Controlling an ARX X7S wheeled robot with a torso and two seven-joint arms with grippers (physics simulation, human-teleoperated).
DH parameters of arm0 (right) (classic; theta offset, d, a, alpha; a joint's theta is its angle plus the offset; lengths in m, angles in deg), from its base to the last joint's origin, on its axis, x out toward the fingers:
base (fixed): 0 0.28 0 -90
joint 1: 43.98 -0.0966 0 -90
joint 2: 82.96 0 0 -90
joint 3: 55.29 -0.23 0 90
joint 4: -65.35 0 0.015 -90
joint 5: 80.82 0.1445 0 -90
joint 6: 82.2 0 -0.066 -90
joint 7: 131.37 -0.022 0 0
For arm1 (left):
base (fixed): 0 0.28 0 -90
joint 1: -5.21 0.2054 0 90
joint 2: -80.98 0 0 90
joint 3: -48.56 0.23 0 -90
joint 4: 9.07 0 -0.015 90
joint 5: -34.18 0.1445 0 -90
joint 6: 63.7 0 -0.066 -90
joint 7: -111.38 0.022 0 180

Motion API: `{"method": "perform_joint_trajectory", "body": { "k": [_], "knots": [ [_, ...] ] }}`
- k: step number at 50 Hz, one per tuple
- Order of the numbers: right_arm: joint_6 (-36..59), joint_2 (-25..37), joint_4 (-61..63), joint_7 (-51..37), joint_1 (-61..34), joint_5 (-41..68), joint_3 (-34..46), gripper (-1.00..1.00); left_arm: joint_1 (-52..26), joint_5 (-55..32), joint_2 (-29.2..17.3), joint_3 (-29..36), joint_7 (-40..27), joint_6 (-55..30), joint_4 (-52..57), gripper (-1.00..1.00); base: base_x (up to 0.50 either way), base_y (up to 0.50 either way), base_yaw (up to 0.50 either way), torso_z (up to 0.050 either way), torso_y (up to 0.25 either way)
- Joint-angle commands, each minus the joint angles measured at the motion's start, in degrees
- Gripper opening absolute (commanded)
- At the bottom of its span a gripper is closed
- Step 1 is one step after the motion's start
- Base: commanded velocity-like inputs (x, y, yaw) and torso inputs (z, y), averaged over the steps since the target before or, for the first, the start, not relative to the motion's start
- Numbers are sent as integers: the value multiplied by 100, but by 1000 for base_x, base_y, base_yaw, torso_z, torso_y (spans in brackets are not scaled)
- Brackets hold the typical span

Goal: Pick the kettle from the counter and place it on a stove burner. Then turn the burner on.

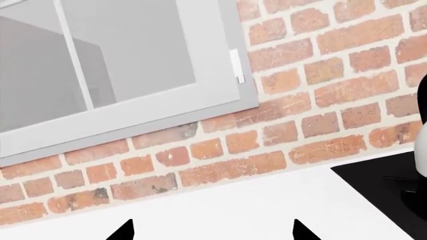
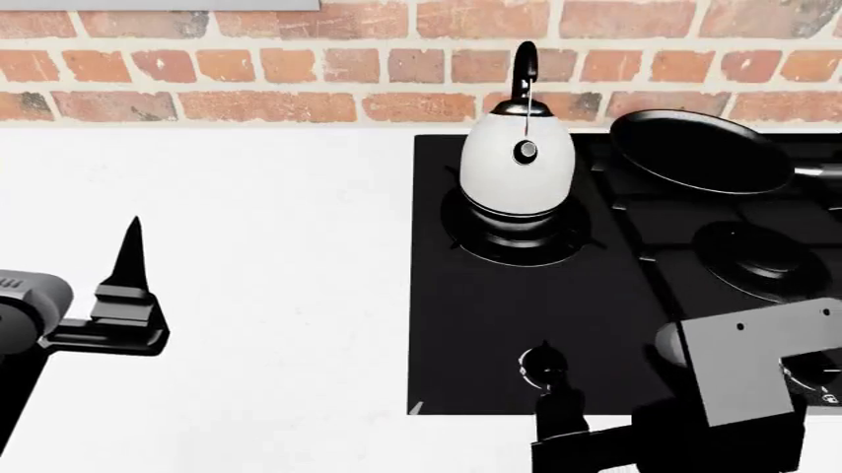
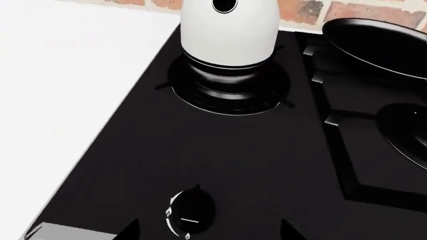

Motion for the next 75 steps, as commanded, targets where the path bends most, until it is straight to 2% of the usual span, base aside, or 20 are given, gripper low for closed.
{"method": "perform_joint_trajectory", "body": {
  "k": [1,6,17,25,33,60,61,75],
  "knots": [
    [-213,-233,-367,357,469,-701,86,100,16,-11,-18,-59,17,26,-15,100,0,0,0,0,0],
    [-77,-367,-549,274,423,-756,150,100,224,15,5,-231,50,67,-8,100,0,0,0,0,0],
    [369,-798,-892,151,251,-766,387,100,153,33,29,-147,70,82,-50,100,0,0,0,0,0],
    [449,-1076,-1095,348,262,-1000,474,100,74,121,67,9,105,84,-96,100,0,0,0,0,0],
    [469,-1306,-1343,532,309,-1155,552,100,268,147,92,-157,152,138,-118,100,0,0,0,0,0],
    [98,-1207,-1570,800,705,-1413,507,100,313,265,191,-91,216,196,-216,100,0,0,0,0,0],
    [134,-1207,-1521,794,700,-1429,528,-100,298,272,195,-71,216,194,-224,100,0,0,0,0,0],
    [263,-1168,-1392,681,599,-1641,528,-100,316,307,226,-34,235,208,-221,100,0,0,0,0,0]
  ]
}}
